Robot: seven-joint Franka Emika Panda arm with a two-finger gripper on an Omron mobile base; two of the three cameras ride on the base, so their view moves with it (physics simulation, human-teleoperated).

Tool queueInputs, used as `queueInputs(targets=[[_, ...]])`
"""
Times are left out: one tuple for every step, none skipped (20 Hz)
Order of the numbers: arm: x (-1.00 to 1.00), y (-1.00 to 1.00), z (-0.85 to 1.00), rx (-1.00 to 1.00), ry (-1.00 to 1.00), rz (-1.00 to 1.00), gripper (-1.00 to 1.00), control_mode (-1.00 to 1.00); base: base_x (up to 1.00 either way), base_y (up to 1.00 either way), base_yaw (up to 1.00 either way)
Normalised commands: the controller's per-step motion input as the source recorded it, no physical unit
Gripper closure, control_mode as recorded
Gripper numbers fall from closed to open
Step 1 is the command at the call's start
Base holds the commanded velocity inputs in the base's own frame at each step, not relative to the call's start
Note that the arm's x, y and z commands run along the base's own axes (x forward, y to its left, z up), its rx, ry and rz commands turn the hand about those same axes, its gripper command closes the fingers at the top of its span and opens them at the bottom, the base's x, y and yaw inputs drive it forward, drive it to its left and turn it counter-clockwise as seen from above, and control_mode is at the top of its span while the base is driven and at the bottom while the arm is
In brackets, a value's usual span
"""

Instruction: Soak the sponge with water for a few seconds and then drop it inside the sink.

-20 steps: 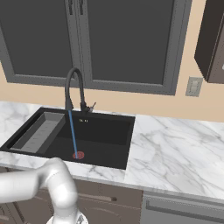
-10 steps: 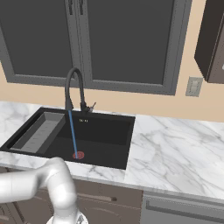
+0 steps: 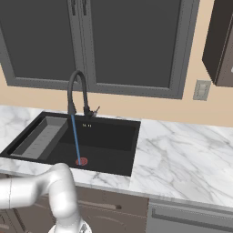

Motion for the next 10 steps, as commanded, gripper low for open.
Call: queueInputs(targets=[[0.07, 0.18, -0.05, -0.06, 0.03, -0.01, -1.0, -1.0, 0.0, 0.0, 0.0], [0.08, 0.15, -0.09, -0.04, 0.03, -0.01, -1.0, -1.0, 0.0, 0.0, 0.0], [0.01, 0.13, -0.06, -0.02, 0.03, 0.0, -1.0, -1.0, 0.0, 0.0, 0.0], [0.0, 0.1, -0.07, 0.0, 0.01, 0.0, -1.0, -1.0, 0.0, 0.0, 0.0], [0.0, 0.08, -0.09, 0.0, 0.0, 0.0, -1.0, -1.0, 0.0, 0.0, 0.0], [0.0, 0.05, -0.12, 0.0, 0.0, 0.0, -1.0, -1.0, 0.0, 0.0, 0.0], [0.0, 0.02, -0.14, 0.0, 0.0, 0.0, -1.0, -1.0, 0.0, 0.0, 0.0], [0.0, 0.0, -0.1, 0.0, 0.0, 0.0, -1.0, -1.0, 0.0, 0.0, 0.0], [0.0, 0.0, -0.09, 0.0, 0.0, 0.0, -1.0, -1.0, 0.0, 0.0, 0.0], [0.0, 0.0, -0.06, 0.0, 0.0, 0.0, -1.0, -1.0, 0.0, 0.0, 0.0]])
